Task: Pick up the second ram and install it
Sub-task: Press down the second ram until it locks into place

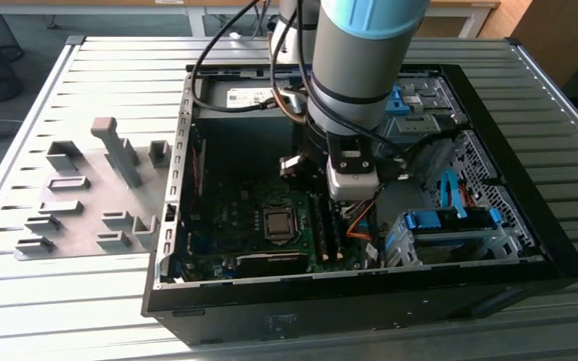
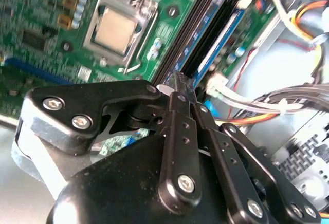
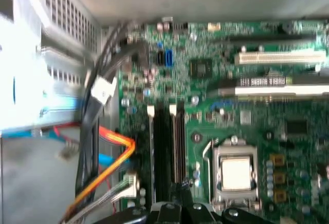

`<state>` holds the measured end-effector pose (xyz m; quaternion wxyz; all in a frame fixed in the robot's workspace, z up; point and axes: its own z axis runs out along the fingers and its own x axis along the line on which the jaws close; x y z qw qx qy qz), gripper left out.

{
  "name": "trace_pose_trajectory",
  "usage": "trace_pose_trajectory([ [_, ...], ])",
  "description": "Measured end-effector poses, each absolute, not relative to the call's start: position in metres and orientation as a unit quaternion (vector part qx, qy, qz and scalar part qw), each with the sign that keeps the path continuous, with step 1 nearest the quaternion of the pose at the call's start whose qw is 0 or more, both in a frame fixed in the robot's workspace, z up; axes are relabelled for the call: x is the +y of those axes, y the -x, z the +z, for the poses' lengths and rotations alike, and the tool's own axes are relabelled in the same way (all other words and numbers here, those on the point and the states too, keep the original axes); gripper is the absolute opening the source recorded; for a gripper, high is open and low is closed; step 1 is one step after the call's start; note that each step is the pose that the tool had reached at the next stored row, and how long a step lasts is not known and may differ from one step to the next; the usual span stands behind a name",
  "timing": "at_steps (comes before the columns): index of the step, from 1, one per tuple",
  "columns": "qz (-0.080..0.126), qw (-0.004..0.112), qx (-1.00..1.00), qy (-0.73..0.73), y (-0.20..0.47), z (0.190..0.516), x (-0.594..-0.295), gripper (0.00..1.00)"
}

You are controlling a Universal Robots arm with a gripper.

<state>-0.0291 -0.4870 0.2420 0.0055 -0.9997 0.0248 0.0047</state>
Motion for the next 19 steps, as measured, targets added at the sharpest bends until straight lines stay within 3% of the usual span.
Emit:
trace_pose_trajectory([
  [7, 0.005, 0.006, 0.025, 1.0, 0.029, 0.238, -0.466, 0.11],
  [19, 0.005, 0.006, 0.025, 1.0, 0.029, 0.23, -0.463, 0.11],
])
